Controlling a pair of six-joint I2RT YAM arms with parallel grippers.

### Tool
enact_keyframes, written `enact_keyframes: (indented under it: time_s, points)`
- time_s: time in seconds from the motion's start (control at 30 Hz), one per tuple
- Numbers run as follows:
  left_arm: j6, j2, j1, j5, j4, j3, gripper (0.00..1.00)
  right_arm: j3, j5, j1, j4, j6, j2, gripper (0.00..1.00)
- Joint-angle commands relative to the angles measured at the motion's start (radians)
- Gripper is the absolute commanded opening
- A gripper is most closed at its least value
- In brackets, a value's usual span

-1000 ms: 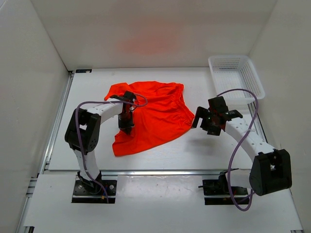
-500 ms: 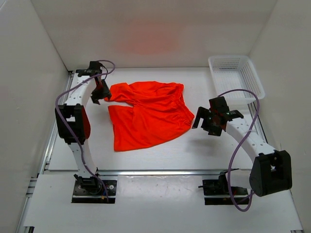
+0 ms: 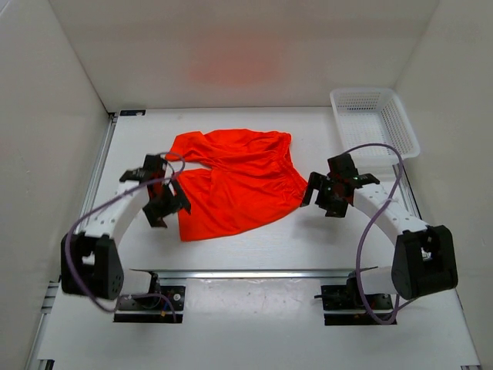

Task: Fold and stack the shorts
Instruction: Flatten the shorts out

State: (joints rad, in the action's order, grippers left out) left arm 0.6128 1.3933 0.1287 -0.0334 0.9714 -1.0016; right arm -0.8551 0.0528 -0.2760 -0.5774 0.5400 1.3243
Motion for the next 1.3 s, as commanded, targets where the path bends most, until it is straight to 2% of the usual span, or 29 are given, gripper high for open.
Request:
enact_keyframes:
  time_s: [0.0,0.07,0.13,0.27,0.47,0.53,0.57,0.6,0.63,0.73,0.77,0.8,0.9,0.93,0.97,1.03,1.07,1.17,1.23,1.27]
  points:
    - [0.157,-0.144,0.043,-0.123,-0.056,0.207,0.95,-0.067,0.061,0.003,0.063,-0.023,0.056,0.99]
    - [0.246,-0.181,0.107,-0.132,-0.068,0.263,0.95,-0.093,0.061,0.012,0.073,-0.032,0.116,0.99]
    - [0.29,-0.191,0.117,-0.105,-0.079,0.287,0.95,-0.131,0.07,0.012,0.093,-0.045,0.177,0.99]
    - [0.3,-0.12,0.117,-0.063,-0.108,0.297,0.93,-0.196,0.081,0.012,0.116,-0.055,0.279,0.99]
    - [0.311,0.032,0.117,-0.03,-0.192,0.255,0.77,-0.266,0.09,0.021,0.139,-0.078,0.417,0.96]
    - [0.274,0.109,0.117,0.019,-0.209,0.207,0.54,-0.277,0.101,0.021,0.149,-0.087,0.437,0.91]
    - [0.25,0.13,0.117,0.01,-0.209,0.183,0.34,-0.277,0.101,0.021,0.149,-0.087,0.45,0.87]
    - [0.233,0.144,0.117,0.01,-0.209,0.147,0.2,-0.277,0.101,0.021,0.158,-0.087,0.464,0.82]
    - [0.22,0.153,0.105,0.01,-0.195,0.135,0.1,-0.286,0.101,0.021,0.159,-0.087,0.464,0.62]
    - [0.188,0.139,0.079,0.0,-0.171,0.074,0.1,-0.3,0.101,0.031,0.159,-0.075,0.474,0.24]
    - [0.177,0.13,0.066,0.0,-0.159,0.046,0.1,-0.335,0.101,0.031,0.159,-0.066,0.474,0.07]
    - [0.165,0.119,0.052,0.0,-0.145,0.009,0.1,-0.358,0.101,0.031,0.149,-0.066,0.474,0.01]
    - [0.108,0.142,-0.014,0.01,-0.053,-0.213,0.1,-0.482,0.101,0.031,0.099,-0.057,0.463,0.01]
    - [0.082,0.157,-0.041,0.019,-0.016,-0.368,0.1,-0.522,0.101,0.031,0.062,-0.057,0.463,0.01]
    - [0.07,0.191,-0.052,0.033,0.025,-0.452,0.1,-0.603,0.101,0.031,0.038,-0.057,0.452,0.01]
    - [0.039,0.213,-0.083,0.033,0.133,-0.671,0.1,-0.663,0.088,0.031,-0.017,-0.068,0.417,0.01]
    - [0.039,0.213,-0.092,0.033,0.156,-0.722,0.1,-0.682,0.088,0.031,-0.03,-0.08,0.374,0.01]
    - [0.018,0.175,-0.129,0.023,0.181,-0.781,0.1,-0.673,0.047,0.031,-0.059,-0.091,0.268,0.01]
    - [0.018,0.104,-0.139,0.0,0.181,-0.717,0.1,-0.572,0.038,0.031,-0.07,-0.091,0.205,0.01]
    - [0.018,0.075,-0.139,0.0,0.156,-0.61,0.1,-0.523,0.029,0.031,-0.07,-0.091,0.141,0.01]
